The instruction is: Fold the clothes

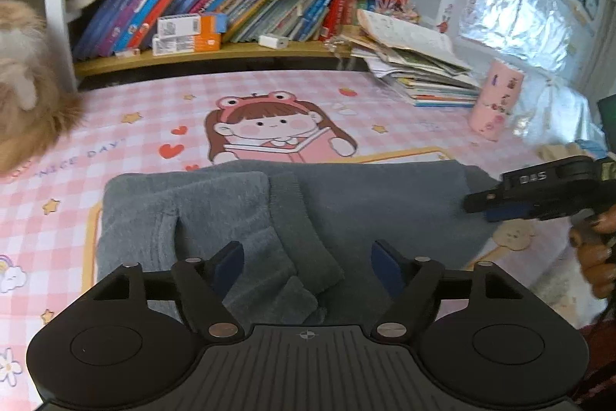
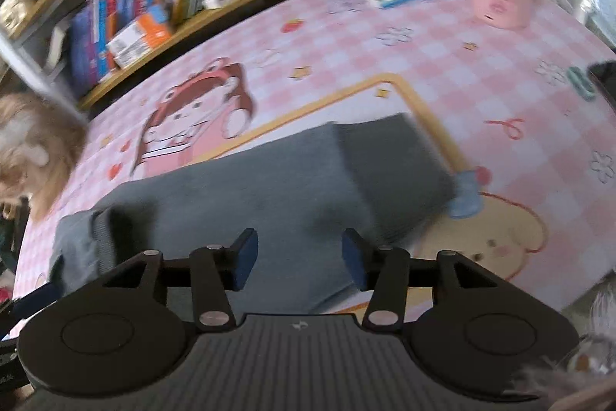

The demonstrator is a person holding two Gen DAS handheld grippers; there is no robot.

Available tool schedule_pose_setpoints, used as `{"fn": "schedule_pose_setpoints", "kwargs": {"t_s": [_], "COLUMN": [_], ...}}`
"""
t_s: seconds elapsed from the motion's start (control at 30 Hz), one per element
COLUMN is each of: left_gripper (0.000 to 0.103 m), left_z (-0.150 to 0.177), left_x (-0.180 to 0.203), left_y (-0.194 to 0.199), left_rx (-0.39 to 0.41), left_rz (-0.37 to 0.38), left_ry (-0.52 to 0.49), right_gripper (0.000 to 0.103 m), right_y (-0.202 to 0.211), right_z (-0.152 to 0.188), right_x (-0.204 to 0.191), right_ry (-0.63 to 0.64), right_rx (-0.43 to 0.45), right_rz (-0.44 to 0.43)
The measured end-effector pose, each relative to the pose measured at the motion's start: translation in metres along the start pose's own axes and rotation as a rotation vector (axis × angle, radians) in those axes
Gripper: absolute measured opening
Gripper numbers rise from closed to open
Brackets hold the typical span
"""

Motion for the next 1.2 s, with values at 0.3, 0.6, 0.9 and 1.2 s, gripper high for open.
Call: {"fn": "schedule_pose_setpoints", "kwargs": {"t_s": [0.3,0.6,0.9,1.2], "left_gripper": [0.081,0.081,0.082,0.082], "left_z": [0.000,0.008,0.010,0.015], "left_x": [-0.002,-0.006,0.000,-0.001], "left_y": [0.005,0.012,0.013,0.019], "left_rx": [-0.016,-0.062,-0.078,-0.092], "left_rz": [-0.157,-0.226,-0.232,-0.251], "left_ry": [0.025,0.050,0.047,0.042], "right_gripper": [0.053,0.054,0.055,0.014], "right_y": [0.009,0.004,-0.016,0.004], "right_z": [-0.023,-0.028,-0.028,-0.036], "right_x": [0.029,0.067,0.067,0.021], "right_ry": [-0.056,-0.187,-0.269,-0.097], "right_rx": [-0.015,-0.087,-0.135,-0.003], "right_rz": [-0.037,-0.002,-0.038,-0.233]}}
Point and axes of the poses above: each gripper's, at about its wrist camera, not at the fingertips, and y roughly against the way its jaws point, x to its right, z to its underside, the point moved 7 cm from there along -y, roughly the way its jaws point, and after that the axes turned 12 degrees about -y, right-handed, at the moved point
